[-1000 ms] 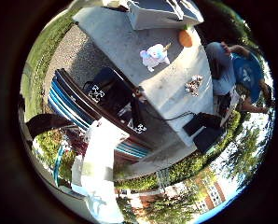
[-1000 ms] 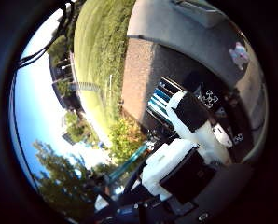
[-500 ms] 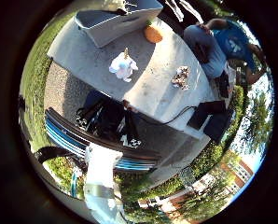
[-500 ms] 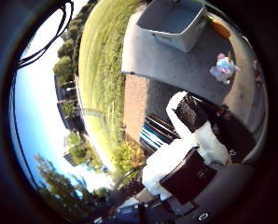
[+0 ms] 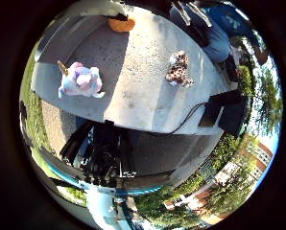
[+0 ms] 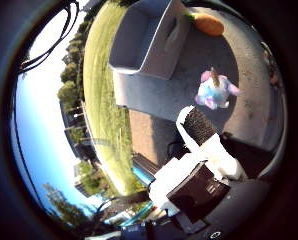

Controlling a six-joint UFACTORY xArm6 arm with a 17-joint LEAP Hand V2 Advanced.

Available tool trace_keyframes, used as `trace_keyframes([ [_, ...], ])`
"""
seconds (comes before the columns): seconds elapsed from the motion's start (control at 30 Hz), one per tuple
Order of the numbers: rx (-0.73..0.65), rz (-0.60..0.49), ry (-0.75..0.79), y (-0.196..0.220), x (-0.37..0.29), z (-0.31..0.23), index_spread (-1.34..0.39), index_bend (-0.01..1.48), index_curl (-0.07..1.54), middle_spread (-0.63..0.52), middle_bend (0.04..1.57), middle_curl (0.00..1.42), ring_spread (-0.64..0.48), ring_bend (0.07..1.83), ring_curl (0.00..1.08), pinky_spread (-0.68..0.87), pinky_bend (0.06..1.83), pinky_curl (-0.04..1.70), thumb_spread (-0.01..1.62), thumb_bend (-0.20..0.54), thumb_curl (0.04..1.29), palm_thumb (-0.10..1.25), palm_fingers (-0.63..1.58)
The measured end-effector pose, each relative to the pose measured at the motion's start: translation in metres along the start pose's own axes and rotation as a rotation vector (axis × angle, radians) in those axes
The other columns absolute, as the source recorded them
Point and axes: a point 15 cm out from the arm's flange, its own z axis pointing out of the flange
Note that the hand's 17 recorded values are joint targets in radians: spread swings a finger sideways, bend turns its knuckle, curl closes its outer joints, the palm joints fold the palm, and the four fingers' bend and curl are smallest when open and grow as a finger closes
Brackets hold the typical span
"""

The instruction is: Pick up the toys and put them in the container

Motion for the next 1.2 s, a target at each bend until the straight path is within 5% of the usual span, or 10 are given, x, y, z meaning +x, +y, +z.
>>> trace_keyframes([
  [0.4, 0.039, 0.060, 0.011, -0.037, 0.037, 0.028, -0.13, 0.16, 0.26, 0.04, 0.18, 0.33, 0.25, 0.39, 0.34, 0.41, 0.55, 0.25, 1.18, -0.027, 0.36, 0.60, 0.14],
  [1.2, -0.070, -0.016, 0.005, -0.064, 0.009, 0.070, -0.12, 0.16, 0.26, 0.04, 0.17, 0.32, 0.25, 0.41, 0.34, 0.41, 0.60, 0.24, 1.14, -0.026, 0.37, 0.66, 0.11],
])
